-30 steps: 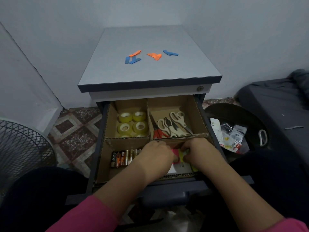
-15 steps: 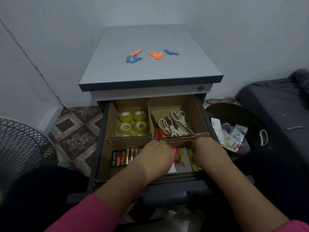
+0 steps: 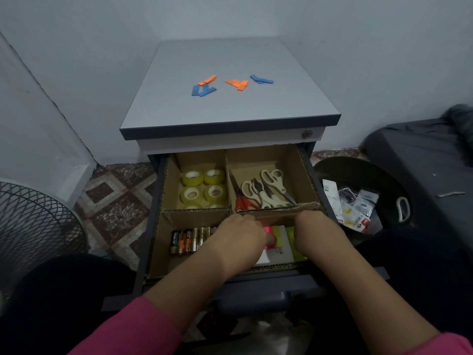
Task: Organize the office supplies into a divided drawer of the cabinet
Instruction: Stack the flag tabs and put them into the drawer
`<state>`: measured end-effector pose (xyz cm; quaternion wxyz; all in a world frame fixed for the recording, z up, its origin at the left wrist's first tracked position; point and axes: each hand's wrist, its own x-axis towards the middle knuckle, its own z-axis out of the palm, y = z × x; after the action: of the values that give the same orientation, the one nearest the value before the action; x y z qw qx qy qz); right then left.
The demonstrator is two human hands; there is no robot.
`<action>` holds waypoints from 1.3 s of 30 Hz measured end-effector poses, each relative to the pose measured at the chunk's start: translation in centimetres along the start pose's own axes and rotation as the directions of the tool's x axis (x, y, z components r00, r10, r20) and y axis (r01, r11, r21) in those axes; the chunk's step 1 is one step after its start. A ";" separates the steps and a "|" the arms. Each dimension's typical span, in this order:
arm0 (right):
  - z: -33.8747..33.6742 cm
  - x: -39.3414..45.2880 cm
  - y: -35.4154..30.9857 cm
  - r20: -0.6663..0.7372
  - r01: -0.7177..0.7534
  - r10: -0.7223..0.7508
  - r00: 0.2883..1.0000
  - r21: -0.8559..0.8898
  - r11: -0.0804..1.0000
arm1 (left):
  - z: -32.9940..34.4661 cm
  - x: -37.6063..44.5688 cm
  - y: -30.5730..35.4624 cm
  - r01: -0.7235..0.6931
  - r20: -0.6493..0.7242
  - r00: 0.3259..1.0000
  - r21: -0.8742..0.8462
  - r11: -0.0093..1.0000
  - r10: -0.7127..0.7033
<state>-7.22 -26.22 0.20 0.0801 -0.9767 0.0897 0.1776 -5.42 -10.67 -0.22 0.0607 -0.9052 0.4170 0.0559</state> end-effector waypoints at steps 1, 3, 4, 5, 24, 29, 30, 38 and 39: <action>0.0 0.0 0.1 -0.001 0.005 -0.005 1.000 -0.002 1.000 | 0.0 0.0 0.0 0.002 0.000 1.000 -0.002 1.000 -0.002; 0.1 0.0 0.1 -0.001 0.017 -0.017 1.000 -0.011 1.000 | 0.0 0.0 0.0 0.003 0.003 1.000 -0.005 1.000 -0.003; 0.2 -0.1 0.0 0.001 0.019 -0.019 1.000 -0.006 1.000 | 0.0 0.0 0.0 0.003 0.004 1.000 -0.006 1.000 -0.003; 0.2 -0.1 0.0 0.000 0.019 -0.019 1.000 -0.003 1.000 | 0.0 0.0 0.0 0.004 0.005 1.000 -0.005 1.000 -0.004; -0.8 -0.8 0.1 -0.046 -0.048 0.049 0.998 0.022 0.999 | 0.4 0.0 -0.2 -0.003 -0.014 1.000 -0.010 1.000 0.003; -0.7 -0.1 0.2 -0.068 -0.070 0.076 0.995 0.095 0.993 | 0.3 -0.1 -0.1 -0.003 -0.027 1.000 -0.009 1.000 0.003; -0.7 0.1 0.1 -0.054 -0.068 0.077 0.996 0.144 0.987 | 0.3 0.0 -0.1 0.000 -0.025 1.000 -0.005 1.000 0.000; 0.5 1.3 0.0 -0.038 -0.076 0.090 0.995 0.291 0.954 | 0.3 0.0 -0.1 -0.005 -0.015 1.000 0.019 1.000 0.005; 0.6 1.2 0.0 -0.053 -0.068 0.086 0.995 0.272 0.960 | 0.3 0.0 -0.1 -0.006 -0.017 1.000 0.022 1.000 0.007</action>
<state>-6.34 -26.29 -0.81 0.2024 -0.9577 0.1536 0.1353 -5.35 -10.60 -0.52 0.0667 -0.9035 0.4210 0.0439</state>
